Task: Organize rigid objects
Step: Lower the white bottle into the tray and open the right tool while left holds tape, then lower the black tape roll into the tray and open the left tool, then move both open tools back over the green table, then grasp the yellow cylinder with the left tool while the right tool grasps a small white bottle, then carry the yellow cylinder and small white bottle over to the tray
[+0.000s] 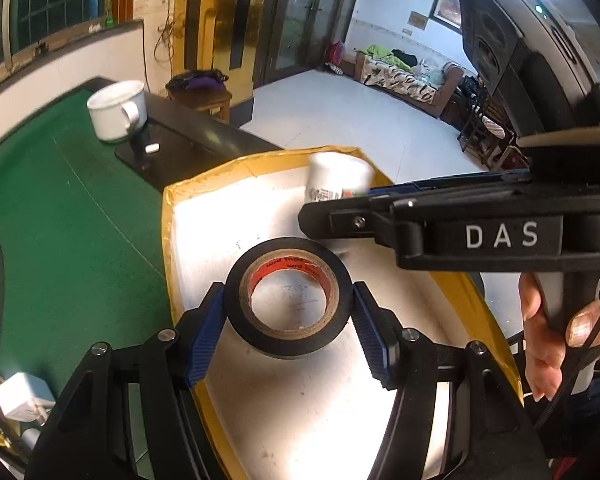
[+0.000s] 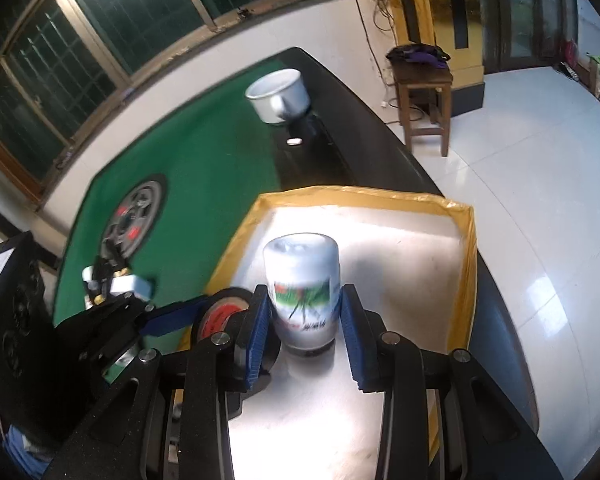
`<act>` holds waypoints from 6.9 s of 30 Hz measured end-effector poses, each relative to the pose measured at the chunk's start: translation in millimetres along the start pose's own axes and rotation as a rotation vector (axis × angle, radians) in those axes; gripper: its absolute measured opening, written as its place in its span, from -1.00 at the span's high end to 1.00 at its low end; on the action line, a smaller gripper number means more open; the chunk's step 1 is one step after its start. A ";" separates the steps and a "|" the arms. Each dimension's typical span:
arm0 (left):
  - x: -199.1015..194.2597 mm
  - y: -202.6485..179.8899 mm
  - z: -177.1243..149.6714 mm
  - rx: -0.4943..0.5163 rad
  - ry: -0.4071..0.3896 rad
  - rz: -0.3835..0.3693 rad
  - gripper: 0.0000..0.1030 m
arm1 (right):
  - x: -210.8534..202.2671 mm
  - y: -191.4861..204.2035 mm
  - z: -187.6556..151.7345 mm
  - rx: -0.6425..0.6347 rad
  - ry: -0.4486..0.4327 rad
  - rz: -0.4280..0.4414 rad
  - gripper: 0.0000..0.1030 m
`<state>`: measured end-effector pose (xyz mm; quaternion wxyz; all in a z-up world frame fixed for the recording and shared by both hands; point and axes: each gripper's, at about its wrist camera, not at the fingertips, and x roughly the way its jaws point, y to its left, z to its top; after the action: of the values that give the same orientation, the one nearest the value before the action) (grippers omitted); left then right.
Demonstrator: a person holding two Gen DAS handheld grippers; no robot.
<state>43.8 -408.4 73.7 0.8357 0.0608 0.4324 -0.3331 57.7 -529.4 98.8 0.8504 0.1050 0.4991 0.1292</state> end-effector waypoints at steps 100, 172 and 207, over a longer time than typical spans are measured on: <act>-236.5 159.4 -214.1 -0.453 -0.204 0.535 -0.54 | -78.3 166.8 -103.9 -0.360 -0.440 0.203 -0.65; -133.8 167.6 -200.7 0.000 0.058 0.036 0.06 | 83.3 217.6 -124.9 -0.308 0.171 0.093 0.40; -152.7 163.2 -211.5 -0.216 -0.028 0.197 0.08 | 78.8 213.2 -143.0 -0.297 0.095 0.152 0.40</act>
<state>-62.8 -123.2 28.9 0.8721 0.0079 0.4458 -0.2019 -55.2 -295.3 31.0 0.8198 0.0095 0.5048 0.2703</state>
